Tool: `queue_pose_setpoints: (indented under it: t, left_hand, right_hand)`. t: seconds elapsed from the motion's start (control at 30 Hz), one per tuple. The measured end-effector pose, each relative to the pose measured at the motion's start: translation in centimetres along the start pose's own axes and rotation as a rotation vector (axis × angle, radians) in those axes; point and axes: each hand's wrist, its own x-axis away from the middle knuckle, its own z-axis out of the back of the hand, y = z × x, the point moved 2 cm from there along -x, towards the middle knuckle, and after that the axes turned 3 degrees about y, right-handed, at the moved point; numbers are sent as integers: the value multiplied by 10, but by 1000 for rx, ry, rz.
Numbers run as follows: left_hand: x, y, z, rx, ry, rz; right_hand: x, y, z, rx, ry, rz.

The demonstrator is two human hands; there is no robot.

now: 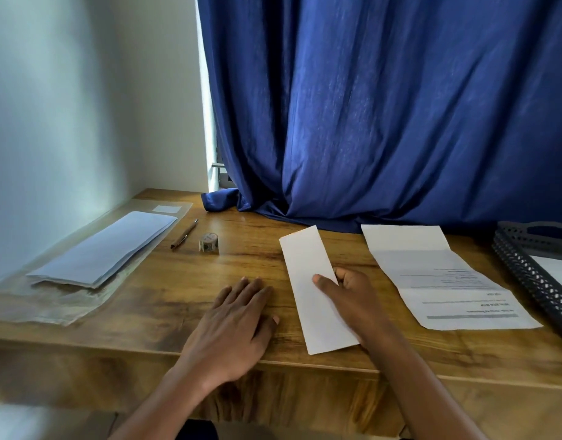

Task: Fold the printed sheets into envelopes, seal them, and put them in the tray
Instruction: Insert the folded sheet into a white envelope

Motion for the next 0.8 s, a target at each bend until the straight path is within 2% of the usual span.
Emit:
queue_pose_setpoints:
  t: [0.3, 0.43, 0.5, 0.57, 0.63, 0.7, 0.8]
  left_hand:
    - [-1, -2, 3, 83, 3, -19]
    - [-4, -27, 25, 594, -60, 75]
    - [-14, -54, 47, 714, 89, 120]
    - [-25, -91, 74, 622, 283, 186]
    - [-34, -131, 98, 474, 404, 281]
    - [-37, -167, 113, 358, 421, 400]
    - [-35, -209, 120, 172, 330, 541]
  right_hand:
    - [0, 10, -1, 120, 45, 115]
    - [-3, 12, 0, 126, 40, 136]
    - [-4, 13, 0, 134, 41, 147]
    - [-5, 15, -1, 133, 41, 155]
    - [-6, 16, -2, 131, 43, 154]
    - [-7, 17, -2, 126, 39, 144]
    - [-8, 18, -2, 115, 26, 120]
